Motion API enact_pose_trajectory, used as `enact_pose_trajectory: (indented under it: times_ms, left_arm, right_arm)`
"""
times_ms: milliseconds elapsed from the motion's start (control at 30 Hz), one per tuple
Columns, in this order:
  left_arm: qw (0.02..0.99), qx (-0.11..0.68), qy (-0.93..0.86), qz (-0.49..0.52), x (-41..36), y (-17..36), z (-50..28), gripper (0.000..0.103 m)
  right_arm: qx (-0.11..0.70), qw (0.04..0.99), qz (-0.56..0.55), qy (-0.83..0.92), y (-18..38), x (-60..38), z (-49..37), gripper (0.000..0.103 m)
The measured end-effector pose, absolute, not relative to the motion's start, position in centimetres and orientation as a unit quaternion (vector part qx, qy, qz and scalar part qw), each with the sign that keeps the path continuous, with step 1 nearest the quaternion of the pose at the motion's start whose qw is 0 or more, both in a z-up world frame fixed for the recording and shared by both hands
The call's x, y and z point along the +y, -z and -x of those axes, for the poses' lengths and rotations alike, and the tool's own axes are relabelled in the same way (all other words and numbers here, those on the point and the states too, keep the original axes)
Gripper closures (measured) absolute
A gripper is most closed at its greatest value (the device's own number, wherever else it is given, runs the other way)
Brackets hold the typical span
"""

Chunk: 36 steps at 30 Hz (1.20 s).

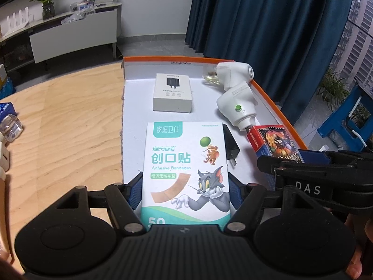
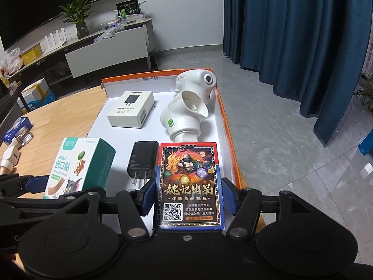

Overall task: Organize rigid objects
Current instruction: 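Lower and release the bandage box into the lid with left gripper while right gripper releases the card box, then grasp the white cube charger with left gripper while right gripper grasps the bronze bottle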

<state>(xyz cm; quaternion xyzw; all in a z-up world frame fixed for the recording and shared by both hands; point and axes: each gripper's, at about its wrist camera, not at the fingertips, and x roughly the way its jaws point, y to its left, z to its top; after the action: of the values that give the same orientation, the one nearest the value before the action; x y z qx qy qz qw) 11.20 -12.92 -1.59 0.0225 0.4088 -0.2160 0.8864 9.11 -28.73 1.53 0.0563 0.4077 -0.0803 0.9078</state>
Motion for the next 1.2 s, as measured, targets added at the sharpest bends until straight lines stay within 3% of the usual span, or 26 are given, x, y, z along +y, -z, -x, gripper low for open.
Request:
enact_pose_trajectory:
  times_ms: [667, 1200]
  left_arm:
    - [0.905, 0.387, 0.172, 0.031, -7.2, -0.6, -10.6, 0.021]
    - [0.918, 0.372, -0.06, 0.121, 12.2, -1.3, -9.5, 0.016]
  right_arm:
    - [0.382, 0.922, -0.041, 0.047, -4.1, -25.2, -9.7, 0.026]
    - [0.438, 0.877, -0.026, -0.196, -2.0, -6.7, -14.3, 0.02]
